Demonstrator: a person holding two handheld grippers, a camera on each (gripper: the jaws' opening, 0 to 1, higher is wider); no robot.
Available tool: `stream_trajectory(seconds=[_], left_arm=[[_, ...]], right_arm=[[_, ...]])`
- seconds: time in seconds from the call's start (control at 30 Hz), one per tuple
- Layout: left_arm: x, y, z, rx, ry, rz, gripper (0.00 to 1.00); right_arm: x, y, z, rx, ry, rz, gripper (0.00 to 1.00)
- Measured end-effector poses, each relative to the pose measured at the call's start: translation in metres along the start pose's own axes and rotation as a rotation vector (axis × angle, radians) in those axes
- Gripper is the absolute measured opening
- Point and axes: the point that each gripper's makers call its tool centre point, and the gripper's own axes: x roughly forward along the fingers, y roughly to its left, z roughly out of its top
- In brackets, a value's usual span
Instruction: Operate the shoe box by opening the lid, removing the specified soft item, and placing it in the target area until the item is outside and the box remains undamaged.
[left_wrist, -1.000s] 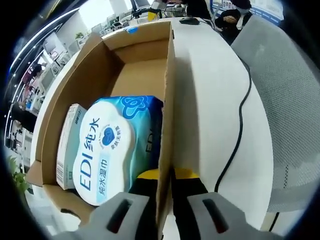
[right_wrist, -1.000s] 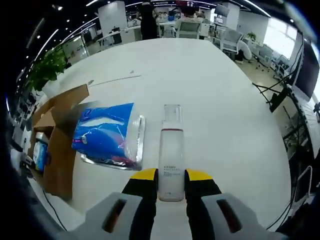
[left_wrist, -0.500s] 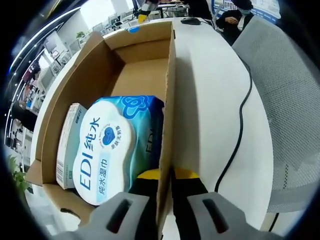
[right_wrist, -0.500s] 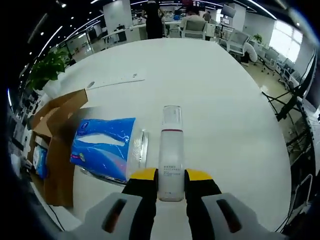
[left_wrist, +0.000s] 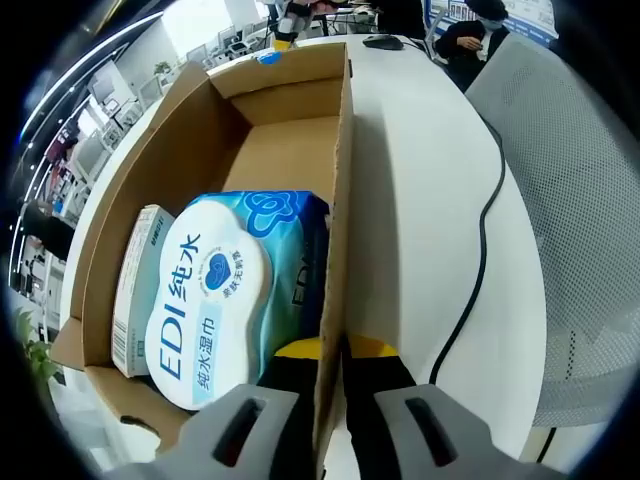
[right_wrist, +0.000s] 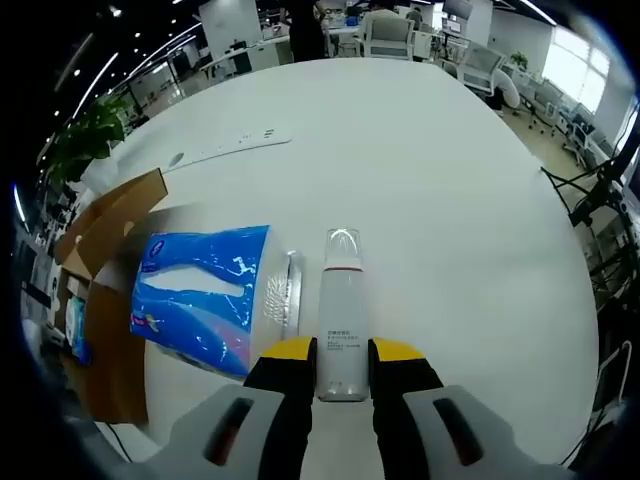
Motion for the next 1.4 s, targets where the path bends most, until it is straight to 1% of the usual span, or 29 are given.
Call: stream_trajectory(seconds=[0.17, 0.3, 0.43, 0.63, 0.73, 0.87, 1.0, 1.2, 1.37, 1.4], left_arm=[[0.000, 0.000, 0.000, -0.004, 0.001, 0.001, 0.03], [0.000, 0.000, 0.000, -0.008, 0.003, 0.003, 0.03], [-0.001, 0.000, 0.000, -0.009, 0.003, 0.002, 0.03], [-0.001, 0.000, 0.000, -0.006, 0.001, 0.001, 0.03], [-0.001, 0.000, 0.000, -0.006, 0.001, 0.001, 0.03], [0.000, 0.000, 0.000, -0.008, 0.002, 0.001, 0.03], [0.000, 0.001, 0.001, -0.005, 0.000, -0.001, 0.03], [0.000, 0.001, 0.000, -0.004, 0.000, 0.000, 0.03], [0.000, 0.001, 0.000, -0.004, 0.002, 0.000, 0.03], [0.000, 0.001, 0.001, -0.005, 0.002, 0.001, 0.03]], right_arm=[[0.000, 0.004, -0.014, -0.034, 0.042, -0.008, 0.18], [-0.002, 0.006, -0.017, -0.026, 0.045, -0.003, 0.18], [-0.002, 0.008, -0.017, -0.019, 0.037, -0.002, 0.18], [0.004, 0.010, -0.022, -0.019, 0.058, -0.007, 0.18], [0.010, 0.007, -0.021, -0.025, 0.065, -0.008, 0.18], [0.014, 0.005, -0.018, -0.002, 0.060, -0.004, 0.18], [0.017, 0.003, -0.019, -0.001, 0.068, -0.003, 0.18], [0.021, -0.001, -0.016, 0.006, 0.055, 0.007, 0.18], [0.021, 0.001, -0.015, 0.029, 0.050, 0.026, 0.23], [0.023, -0.002, -0.015, 0.037, 0.059, 0.028, 0.25]])
